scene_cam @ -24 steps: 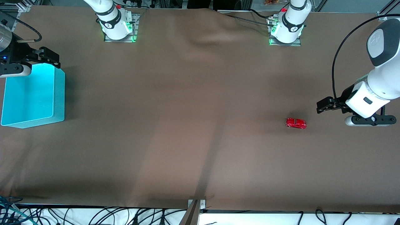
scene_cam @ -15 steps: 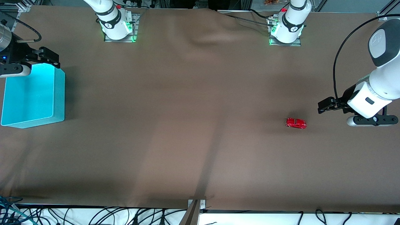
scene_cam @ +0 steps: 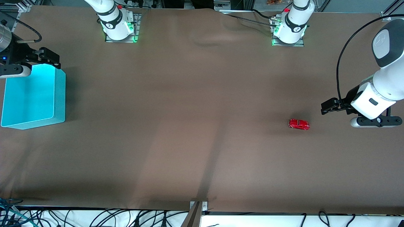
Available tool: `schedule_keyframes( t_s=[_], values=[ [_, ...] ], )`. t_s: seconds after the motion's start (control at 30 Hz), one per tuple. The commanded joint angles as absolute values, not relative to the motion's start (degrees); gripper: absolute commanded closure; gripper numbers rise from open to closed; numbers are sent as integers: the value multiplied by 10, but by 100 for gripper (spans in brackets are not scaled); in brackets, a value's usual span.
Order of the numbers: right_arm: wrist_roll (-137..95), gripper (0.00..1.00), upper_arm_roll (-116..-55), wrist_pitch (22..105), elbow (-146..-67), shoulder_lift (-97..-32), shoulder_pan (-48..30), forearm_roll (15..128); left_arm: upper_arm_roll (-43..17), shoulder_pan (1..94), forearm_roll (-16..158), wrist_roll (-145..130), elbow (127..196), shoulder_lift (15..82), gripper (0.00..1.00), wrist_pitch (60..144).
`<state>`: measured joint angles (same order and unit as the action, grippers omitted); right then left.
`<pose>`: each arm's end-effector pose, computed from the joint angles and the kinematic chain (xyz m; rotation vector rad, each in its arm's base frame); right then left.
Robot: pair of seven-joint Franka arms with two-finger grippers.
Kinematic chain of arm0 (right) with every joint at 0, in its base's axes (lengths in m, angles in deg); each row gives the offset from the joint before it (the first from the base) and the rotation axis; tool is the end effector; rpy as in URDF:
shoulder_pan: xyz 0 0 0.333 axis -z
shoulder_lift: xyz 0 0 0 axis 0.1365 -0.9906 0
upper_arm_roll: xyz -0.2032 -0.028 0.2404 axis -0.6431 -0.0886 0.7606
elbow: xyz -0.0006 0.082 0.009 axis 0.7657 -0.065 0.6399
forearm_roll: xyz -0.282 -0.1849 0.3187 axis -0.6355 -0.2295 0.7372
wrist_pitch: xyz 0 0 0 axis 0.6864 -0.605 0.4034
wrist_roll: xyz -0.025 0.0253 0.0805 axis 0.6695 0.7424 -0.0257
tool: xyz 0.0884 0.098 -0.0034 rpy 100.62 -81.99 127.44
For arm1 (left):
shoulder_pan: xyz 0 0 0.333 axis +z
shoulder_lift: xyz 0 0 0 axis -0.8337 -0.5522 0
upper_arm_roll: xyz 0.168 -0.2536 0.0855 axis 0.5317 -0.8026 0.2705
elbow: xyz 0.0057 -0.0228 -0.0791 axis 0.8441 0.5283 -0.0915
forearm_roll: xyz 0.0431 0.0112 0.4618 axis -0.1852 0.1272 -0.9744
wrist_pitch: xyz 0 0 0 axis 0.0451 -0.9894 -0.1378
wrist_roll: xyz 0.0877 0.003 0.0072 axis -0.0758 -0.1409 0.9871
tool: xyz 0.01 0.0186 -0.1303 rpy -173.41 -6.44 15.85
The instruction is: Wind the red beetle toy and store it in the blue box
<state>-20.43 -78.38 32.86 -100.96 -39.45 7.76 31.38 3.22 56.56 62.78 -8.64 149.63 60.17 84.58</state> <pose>0.6074 0.0133 0.5778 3.0770 0.1717 -0.1850 0.7043 -0.0262 0.4751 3.1160 0.0917 -0.0513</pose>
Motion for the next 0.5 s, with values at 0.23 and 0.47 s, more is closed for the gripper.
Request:
schedule_keyframes(
  t_s=[0.23,0.47],
  values=[
    [-204,0,-783,315,-989,-403,80,315,32,577,630,-5,1509,577,0,832],
    [-203,0,-783,316,-989,-404,80,315,32,575,629,152,1509,540,0,835]
  ],
)
